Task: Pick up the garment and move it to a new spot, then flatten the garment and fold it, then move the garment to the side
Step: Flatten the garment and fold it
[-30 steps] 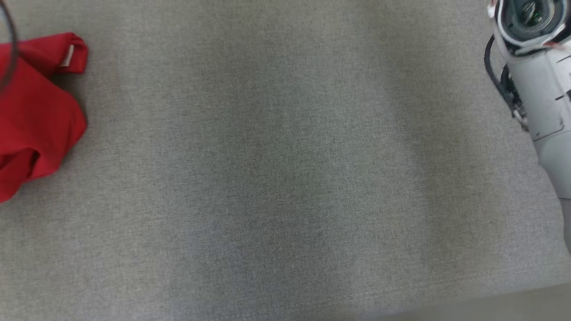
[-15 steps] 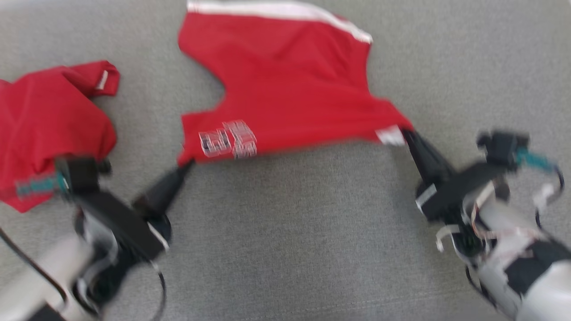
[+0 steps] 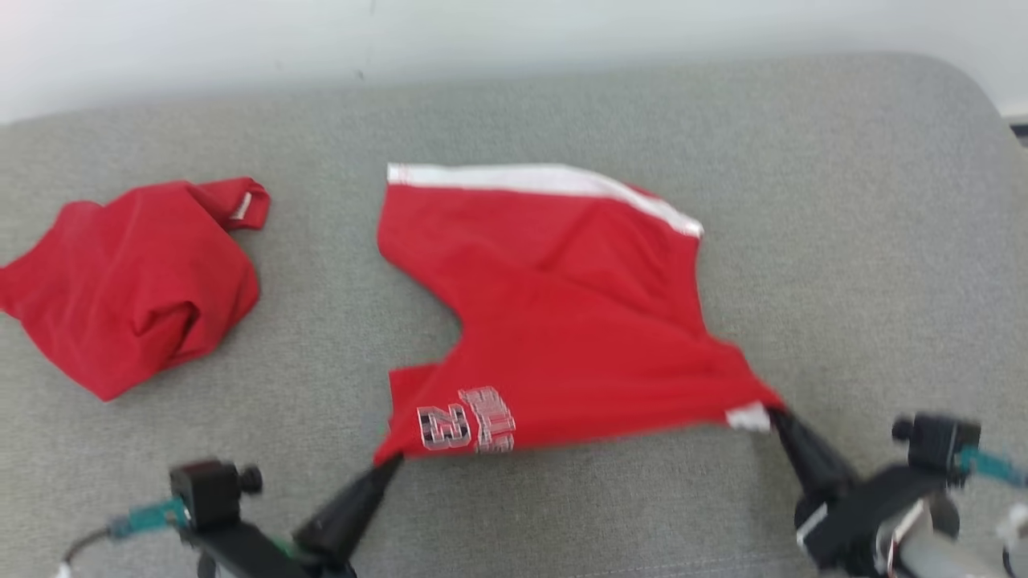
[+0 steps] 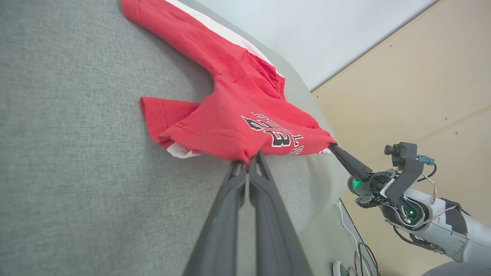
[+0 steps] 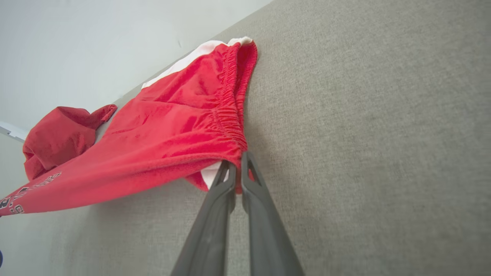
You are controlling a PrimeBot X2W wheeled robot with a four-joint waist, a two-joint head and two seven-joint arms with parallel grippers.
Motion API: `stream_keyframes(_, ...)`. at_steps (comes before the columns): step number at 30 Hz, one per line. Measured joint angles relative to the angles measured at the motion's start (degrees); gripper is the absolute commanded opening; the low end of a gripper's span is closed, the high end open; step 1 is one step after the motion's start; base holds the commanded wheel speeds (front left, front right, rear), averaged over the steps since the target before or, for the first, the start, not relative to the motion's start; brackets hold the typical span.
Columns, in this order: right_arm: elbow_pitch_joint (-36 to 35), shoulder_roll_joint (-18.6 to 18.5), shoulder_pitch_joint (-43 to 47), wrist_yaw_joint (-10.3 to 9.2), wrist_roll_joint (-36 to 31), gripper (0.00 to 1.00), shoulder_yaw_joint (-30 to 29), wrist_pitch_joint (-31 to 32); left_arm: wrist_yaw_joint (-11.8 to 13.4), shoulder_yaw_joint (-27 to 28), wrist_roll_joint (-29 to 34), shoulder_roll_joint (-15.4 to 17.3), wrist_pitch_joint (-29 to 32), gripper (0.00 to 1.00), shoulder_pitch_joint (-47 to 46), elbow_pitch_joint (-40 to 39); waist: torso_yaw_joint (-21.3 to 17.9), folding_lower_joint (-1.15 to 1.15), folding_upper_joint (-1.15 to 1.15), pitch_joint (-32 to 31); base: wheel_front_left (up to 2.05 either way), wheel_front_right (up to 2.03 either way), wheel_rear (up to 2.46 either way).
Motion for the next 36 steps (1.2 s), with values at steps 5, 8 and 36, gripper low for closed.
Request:
stream_keyframes(5,-3.13,-0.53,4.95,0.0,-0.33,0.0,0.26,-0.33,0.03,-1.27,1.27,0.6,-0.8,0.0,4.83,-1.62,0.57,0.0,0.0,-1.69,0.0,0.0,0.0)
stream_keyframes(8,-4.33,-0.96,6.28,0.0,-0.59,0.0,-0.59,-0.34,0.66,-0.93,1.78,0.53,-1.37,0.0,5.53,-1.78,0.68,0.01,0.0,-2.08,0.0,0.0,0.0)
stream_keyframes(36,-8.61,1.62,0.98,0.0,-9.01,0.0,-4.44,-0.4,1.99,7.0,6.08,-2.9,-2.09,0.0,-8.92,3.52,-0.48,0.03,0.01,2.55,0.0,0.0,0.0)
